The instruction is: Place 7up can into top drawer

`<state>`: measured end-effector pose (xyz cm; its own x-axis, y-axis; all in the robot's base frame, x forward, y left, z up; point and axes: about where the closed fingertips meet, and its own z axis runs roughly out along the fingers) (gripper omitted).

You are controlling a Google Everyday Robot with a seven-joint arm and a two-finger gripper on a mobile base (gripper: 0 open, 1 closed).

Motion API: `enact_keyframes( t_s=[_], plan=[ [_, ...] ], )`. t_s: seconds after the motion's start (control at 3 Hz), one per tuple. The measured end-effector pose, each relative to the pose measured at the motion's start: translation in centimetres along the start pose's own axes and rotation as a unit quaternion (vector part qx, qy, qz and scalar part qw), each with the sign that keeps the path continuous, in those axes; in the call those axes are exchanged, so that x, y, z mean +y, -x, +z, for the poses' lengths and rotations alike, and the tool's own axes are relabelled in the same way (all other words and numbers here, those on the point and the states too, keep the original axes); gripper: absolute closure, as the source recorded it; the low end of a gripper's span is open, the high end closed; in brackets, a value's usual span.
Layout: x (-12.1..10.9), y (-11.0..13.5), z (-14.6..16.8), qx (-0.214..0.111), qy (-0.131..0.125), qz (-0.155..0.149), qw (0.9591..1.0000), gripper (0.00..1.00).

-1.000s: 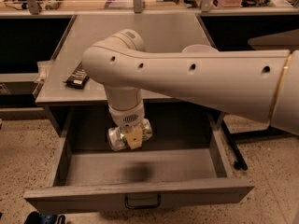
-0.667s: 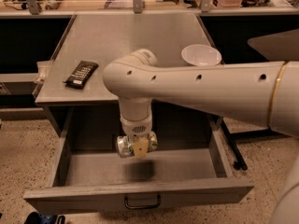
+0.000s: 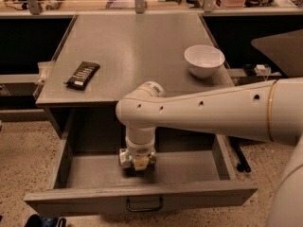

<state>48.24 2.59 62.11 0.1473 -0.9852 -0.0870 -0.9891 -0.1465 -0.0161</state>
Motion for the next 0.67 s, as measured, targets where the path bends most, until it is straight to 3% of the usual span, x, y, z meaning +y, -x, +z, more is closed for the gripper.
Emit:
enact_keyframes(
  t_s=[0.33,0.67],
  plan=[
    [-0.06,0.06,-0.03,-0.001,-0.001,0.000,1.0000,0.74],
    [-0.06,0.06,-0.03,-0.001,-0.001,0.000,1.0000,0.43]
  ],
)
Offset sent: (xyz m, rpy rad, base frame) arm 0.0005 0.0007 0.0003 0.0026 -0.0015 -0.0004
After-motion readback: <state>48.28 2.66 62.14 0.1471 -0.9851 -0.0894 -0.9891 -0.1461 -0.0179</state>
